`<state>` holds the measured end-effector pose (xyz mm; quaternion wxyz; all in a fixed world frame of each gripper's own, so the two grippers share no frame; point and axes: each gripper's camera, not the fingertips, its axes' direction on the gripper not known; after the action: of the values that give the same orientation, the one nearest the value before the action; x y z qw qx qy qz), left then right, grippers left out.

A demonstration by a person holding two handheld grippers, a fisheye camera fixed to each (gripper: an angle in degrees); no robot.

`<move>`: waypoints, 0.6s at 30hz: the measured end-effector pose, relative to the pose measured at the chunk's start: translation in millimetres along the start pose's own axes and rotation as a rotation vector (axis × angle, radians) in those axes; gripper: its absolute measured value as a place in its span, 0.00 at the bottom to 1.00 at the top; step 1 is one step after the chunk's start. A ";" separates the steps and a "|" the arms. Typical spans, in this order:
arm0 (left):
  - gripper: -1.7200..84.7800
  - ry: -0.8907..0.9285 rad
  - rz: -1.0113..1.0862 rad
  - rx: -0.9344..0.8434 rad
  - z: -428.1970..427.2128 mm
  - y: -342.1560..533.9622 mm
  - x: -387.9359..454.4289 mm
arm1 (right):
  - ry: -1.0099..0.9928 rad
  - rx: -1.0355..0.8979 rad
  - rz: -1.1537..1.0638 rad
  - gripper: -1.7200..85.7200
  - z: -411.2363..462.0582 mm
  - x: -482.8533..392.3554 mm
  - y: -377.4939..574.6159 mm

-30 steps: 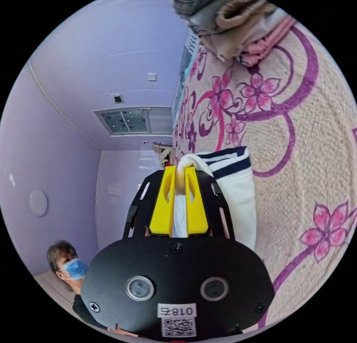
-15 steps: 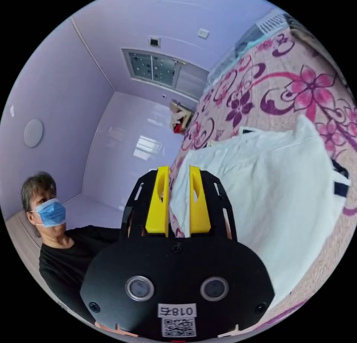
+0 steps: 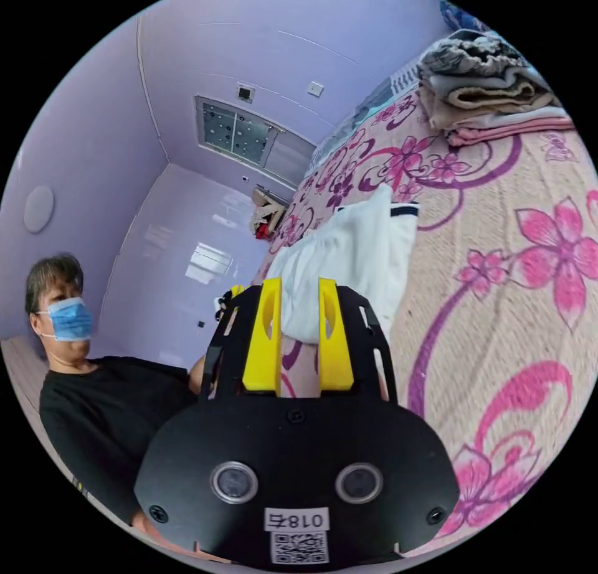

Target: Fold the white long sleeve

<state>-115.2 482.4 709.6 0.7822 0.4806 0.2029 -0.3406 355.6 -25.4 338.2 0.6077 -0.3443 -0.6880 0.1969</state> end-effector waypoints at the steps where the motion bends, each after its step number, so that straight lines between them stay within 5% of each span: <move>1: 0.08 -0.046 0.002 0.016 -8.5 9.1 6.4 | 0.103 0.013 -0.023 0.13 -10.1 -5.8 21.3; 7: 0.12 -0.461 -0.064 0.142 -34.4 69.5 56.4 | 0.345 -0.016 -0.024 0.15 8.3 -7.6 61.9; 13: 0.15 -0.604 -0.086 -0.025 32.9 61.5 91.8 | 0.315 0.004 0.206 0.07 27.1 19.3 61.0; 18: 0.05 -0.806 0.012 -0.254 80.0 21.8 131.7 | 0.297 -0.036 0.194 0.04 20.5 12.2 51.1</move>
<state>-9.9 373.4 674.5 0.8540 0.2097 -0.0816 -0.4690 347.4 21.4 307.8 0.6745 -0.4452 -0.5576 0.1893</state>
